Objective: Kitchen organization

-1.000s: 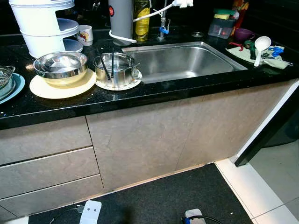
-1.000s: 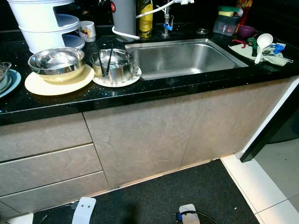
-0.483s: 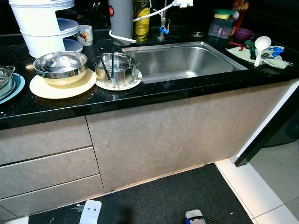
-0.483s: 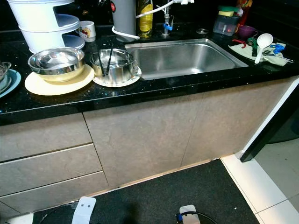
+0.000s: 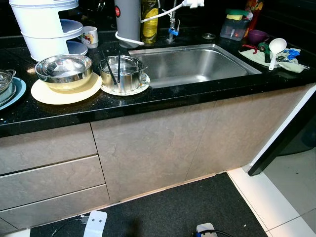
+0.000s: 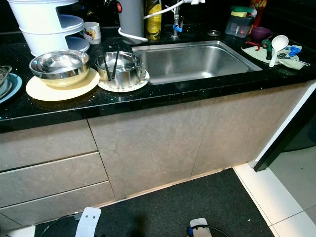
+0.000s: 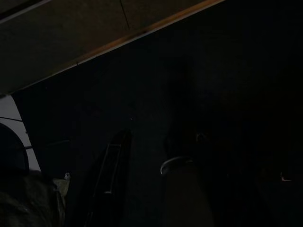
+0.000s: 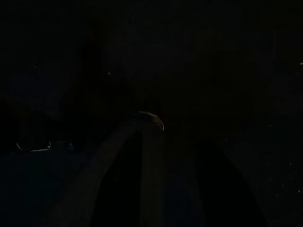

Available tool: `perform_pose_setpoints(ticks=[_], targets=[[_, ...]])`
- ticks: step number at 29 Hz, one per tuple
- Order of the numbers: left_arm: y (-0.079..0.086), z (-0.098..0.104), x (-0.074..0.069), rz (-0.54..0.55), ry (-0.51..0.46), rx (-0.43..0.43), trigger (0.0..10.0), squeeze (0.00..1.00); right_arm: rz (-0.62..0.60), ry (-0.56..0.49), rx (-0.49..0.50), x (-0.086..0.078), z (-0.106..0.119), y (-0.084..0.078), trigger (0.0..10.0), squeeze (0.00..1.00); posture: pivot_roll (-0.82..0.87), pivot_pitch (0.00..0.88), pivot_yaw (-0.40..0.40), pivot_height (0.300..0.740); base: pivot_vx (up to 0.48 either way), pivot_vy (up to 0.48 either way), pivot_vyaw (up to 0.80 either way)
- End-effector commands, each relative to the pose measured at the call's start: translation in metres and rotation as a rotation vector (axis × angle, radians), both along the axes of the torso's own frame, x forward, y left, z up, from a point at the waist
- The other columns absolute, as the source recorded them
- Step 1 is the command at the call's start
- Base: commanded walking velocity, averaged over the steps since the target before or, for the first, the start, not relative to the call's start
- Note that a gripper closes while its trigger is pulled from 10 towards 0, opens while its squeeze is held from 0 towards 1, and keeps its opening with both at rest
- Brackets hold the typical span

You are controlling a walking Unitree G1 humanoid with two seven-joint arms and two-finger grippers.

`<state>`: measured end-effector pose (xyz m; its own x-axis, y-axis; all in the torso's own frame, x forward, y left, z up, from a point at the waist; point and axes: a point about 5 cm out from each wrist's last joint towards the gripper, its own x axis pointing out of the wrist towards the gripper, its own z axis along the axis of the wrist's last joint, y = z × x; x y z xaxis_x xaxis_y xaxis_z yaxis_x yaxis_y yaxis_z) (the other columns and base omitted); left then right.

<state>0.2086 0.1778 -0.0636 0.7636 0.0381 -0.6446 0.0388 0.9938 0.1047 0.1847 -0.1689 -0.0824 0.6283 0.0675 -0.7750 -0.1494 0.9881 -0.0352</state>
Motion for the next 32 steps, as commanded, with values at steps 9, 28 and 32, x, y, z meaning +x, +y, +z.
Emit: perform_pose_setpoints(ticks=[9, 28, 32], targets=[[0.0028, -0.0046, -0.0095, 0.015, 0.011, 0.02, 10.0, 0.0, 0.003, 0.012, -0.007, -0.0055, -0.0024, -0.0026, 10.0, 0.0, -0.08, 0.14, -0.042, 0.74, 0.0, 0.0, 0.0], [0.0006, -0.005, -0.0108, 0.005, 0.004, -0.002, 10.0, 0.0, 0.021, 0.0, -0.005, -0.002, -0.0007, -0.0007, 10.0, 0.0, -0.08, 0.113, -0.046, 0.74, 0.125, 0.0, 0.0], [0.0001, -0.0044, -0.0098, 0.003, -0.001, -0.003, 10.0, 0.0, 0.023, -0.004, -0.004, -0.001, -0.0002, -0.0004, 10.0, 0.0, -0.08, 0.107, -0.044, 0.74, 0.317, 0.0, 0.0]])
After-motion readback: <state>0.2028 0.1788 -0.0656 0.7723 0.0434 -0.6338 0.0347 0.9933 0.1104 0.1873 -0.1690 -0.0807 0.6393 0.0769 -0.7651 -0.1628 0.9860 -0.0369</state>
